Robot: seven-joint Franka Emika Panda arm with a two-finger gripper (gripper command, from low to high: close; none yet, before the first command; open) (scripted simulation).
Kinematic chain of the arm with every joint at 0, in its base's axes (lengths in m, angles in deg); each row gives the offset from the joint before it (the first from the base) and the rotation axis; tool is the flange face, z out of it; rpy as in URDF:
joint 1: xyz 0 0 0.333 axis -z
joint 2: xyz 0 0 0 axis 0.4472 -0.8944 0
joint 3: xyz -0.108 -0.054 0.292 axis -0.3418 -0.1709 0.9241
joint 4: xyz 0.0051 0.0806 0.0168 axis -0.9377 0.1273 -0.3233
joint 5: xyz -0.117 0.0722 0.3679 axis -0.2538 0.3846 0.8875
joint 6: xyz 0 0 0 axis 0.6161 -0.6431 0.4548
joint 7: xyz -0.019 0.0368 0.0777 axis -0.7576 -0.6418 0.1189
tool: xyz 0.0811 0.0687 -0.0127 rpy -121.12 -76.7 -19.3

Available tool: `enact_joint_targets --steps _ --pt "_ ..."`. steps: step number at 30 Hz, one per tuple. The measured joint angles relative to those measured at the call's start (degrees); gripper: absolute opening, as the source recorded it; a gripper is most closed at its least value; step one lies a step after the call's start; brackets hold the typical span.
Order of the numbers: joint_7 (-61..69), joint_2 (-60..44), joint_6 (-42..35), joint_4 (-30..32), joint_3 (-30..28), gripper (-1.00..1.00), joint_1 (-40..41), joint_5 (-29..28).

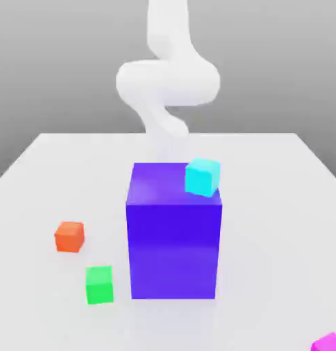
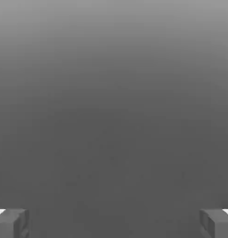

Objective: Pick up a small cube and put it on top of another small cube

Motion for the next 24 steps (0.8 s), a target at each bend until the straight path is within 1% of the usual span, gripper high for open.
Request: enact_joint_targets --steps 15,24 --pt "-2.64 -31.46 6.29 -5.14 8.22 0.00 -2.94 -4.65" --pt "-5.06 -50.27 9.93 -8.22 10.47 0.00 -7.58 -8.65"
